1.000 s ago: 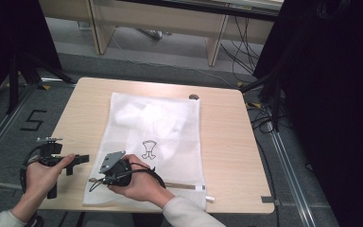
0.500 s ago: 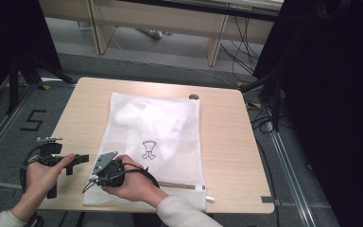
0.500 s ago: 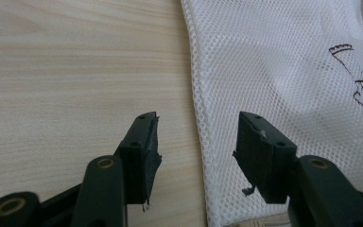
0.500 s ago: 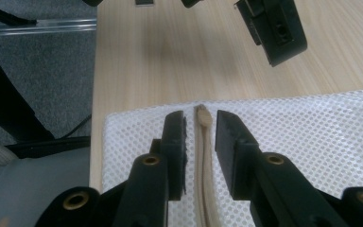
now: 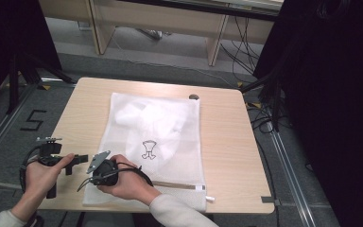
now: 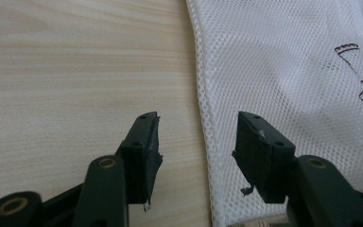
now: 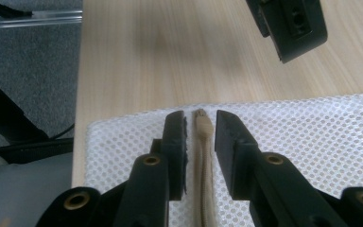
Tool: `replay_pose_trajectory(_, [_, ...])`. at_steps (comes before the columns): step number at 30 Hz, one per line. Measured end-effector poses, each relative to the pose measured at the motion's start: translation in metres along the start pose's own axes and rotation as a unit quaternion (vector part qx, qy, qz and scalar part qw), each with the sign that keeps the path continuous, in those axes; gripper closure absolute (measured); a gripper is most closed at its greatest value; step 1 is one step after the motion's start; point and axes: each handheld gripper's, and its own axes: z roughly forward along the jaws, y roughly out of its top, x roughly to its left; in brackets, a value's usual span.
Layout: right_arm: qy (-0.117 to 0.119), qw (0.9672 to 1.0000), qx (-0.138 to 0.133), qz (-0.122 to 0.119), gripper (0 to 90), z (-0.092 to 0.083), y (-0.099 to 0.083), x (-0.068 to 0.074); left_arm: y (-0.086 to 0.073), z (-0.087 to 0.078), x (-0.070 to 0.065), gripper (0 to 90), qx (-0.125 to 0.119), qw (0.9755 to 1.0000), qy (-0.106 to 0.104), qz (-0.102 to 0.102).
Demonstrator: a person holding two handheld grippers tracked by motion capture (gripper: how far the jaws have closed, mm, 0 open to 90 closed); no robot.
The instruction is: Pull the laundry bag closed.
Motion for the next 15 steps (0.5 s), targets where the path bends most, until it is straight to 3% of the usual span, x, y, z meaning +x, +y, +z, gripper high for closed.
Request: replay_pose_trajectory(15, [0.0,0.9998,0.019,0.01,76.4,0.015,-0.001,-0.007,0.0,0.0,0.0,49.5,0.001,1.0,-0.001,0.001])
